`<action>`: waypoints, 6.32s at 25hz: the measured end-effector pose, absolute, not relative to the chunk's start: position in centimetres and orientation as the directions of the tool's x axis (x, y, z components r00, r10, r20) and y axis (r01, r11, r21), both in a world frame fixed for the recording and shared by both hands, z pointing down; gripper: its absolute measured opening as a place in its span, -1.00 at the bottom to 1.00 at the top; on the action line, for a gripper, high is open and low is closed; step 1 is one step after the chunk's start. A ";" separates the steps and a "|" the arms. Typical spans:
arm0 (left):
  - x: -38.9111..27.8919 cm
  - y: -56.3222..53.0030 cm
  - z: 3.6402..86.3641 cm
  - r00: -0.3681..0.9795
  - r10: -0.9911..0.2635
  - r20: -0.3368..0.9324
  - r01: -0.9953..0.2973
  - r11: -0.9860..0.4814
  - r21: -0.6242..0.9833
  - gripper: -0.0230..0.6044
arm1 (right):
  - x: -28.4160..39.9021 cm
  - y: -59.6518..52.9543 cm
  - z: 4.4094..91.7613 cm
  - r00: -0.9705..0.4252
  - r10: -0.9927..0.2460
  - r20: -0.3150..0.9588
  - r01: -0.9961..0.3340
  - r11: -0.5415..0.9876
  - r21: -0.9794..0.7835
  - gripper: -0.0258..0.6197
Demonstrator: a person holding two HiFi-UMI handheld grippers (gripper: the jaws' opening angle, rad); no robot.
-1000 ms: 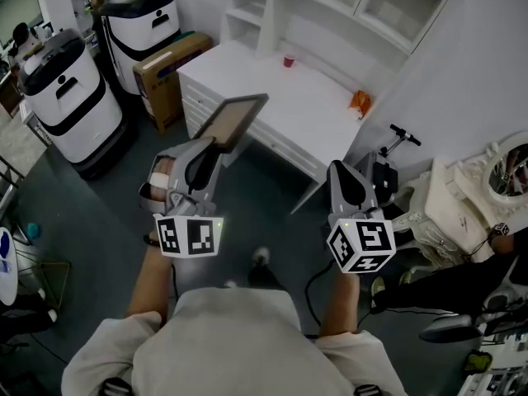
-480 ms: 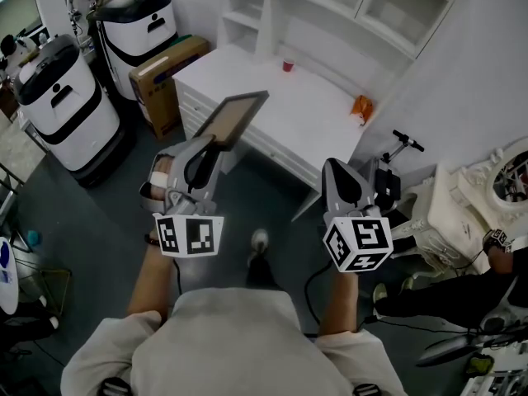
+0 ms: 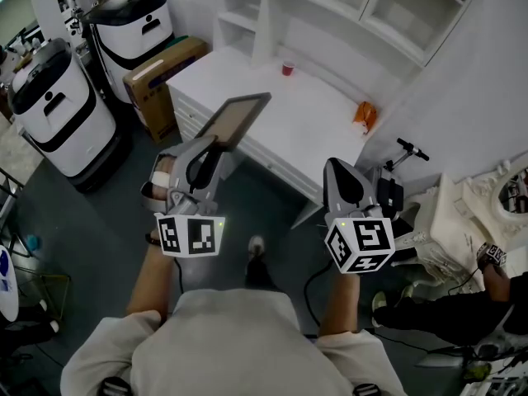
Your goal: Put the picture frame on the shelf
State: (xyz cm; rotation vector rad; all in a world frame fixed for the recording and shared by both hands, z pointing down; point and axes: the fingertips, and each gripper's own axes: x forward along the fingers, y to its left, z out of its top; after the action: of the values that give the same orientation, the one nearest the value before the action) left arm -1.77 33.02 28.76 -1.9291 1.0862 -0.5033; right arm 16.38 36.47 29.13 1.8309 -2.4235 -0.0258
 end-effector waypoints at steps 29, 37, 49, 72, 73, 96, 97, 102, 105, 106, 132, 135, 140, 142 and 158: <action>7.1 12.5 26.0 0.491 -0.870 -0.032 -0.495 -0.249 -0.832 -0.70 | 25.5 14.8 26.0 -0.318 -0.946 0.069 -0.942 0.323 0.089 -0.90; 8.6 7.6 25.7 0.454 -0.890 -0.045 -0.504 -0.214 -0.837 -0.70 | 26.9 9.0 26.2 -0.361 -0.930 0.070 -0.926 0.367 0.089 -0.90; 8.5 3.4 25.7 0.381 -0.923 -0.045 -0.508 -0.169 -0.845 -0.70 | 26.6 2.7 26.5 -0.442 -0.895 0.063 -0.890 0.446 0.091 -0.90; 1.4 -8.4 30.3 0.286 -0.958 0.021 -0.547 -0.181 -0.817 -0.70 | 17.8 -10.3 30.8 -0.553 -0.818 0.158 -0.817 0.570 0.089 -0.90; 1.0 -9.4 30.5 0.285 -0.958 0.026 -0.547 -0.185 -0.817 -0.70 | 17.3 -11.2 31.0 -0.555 -0.816 0.161 -0.816 0.572 0.086 -0.90; -6.0 -29.0 32.7 0.342 -0.937 0.075 -0.549 -0.264 -0.793 -0.70 | 8.9 -30.0 32.9 -0.531 -0.810 0.247 -0.822 0.564 0.081 -0.90; -6.1 -29.8 32.7 0.346 -0.935 0.076 -0.548 -0.267 -0.792 -0.70 | 8.9 -30.7 32.9 -0.528 -0.812 0.249 -0.824 0.561 0.080 -0.90; -6.4 -33.6 33.3 0.377 -0.922 0.087 -0.510 -0.285 -0.811 -0.70 | 8.0 -33.9 33.6 -0.518 -0.815 0.261 -0.831 0.552 0.072 -0.90; -6.7 -35.8 33.7 0.395 -0.913 0.099 -0.475 -0.295 -0.829 -0.70 | 7.2 -35.6 34.1 -0.520 -0.810 0.271 -0.828 0.557 0.074 -0.90; -6.8 -36.5 33.9 0.399 -0.911 0.101 -0.467 -0.297 -0.833 -0.70 | 6.9 -36.1 34.2 -0.521 -0.809 0.273 -0.827 0.557 0.073 -0.90; -5.3 -49.5 38.1 0.522 -0.835 0.173 -0.286 -0.362 -0.887 -0.70 | 5.4 -44.8 38.2 -0.466 -0.822 0.327 -0.865 0.502 0.030 -0.90; -5.1 -50.4 38.8 0.530 -0.827 0.188 -0.263 -0.371 -0.891 -0.70 | 5.4 -45.4 38.6 -0.463 -0.820 0.336 -0.866 0.500 0.028 -0.90; -4.9 -52.0 39.9 0.533 -0.820 0.210 -0.235 -0.382 -0.894 -0.70 | 5.5 -46.3 39.2 -0.456 -0.820 0.345 -0.871 0.492 0.019 -0.90; -4.9 -52.5 40.1 0.534 -0.818 0.212 -0.239 -0.386 -0.891 -0.70 | 5.4 -46.7 39.5 -0.455 -0.819 0.350 -0.871 0.490 0.014 -0.90; -4.2 -54.0 40.4 0.556 -0.807 0.199 -0.173 -0.346 -0.922 -0.70 | 5.0 -47.9 40.7 -0.452 -0.810 0.373 -0.874 0.485 -0.006 -0.90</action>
State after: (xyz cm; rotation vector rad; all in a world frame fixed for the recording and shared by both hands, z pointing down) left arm -4.19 -54.05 40.42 -1.8328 0.8034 -0.8300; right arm 4.96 -47.90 40.72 1.4200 -2.4147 0.2820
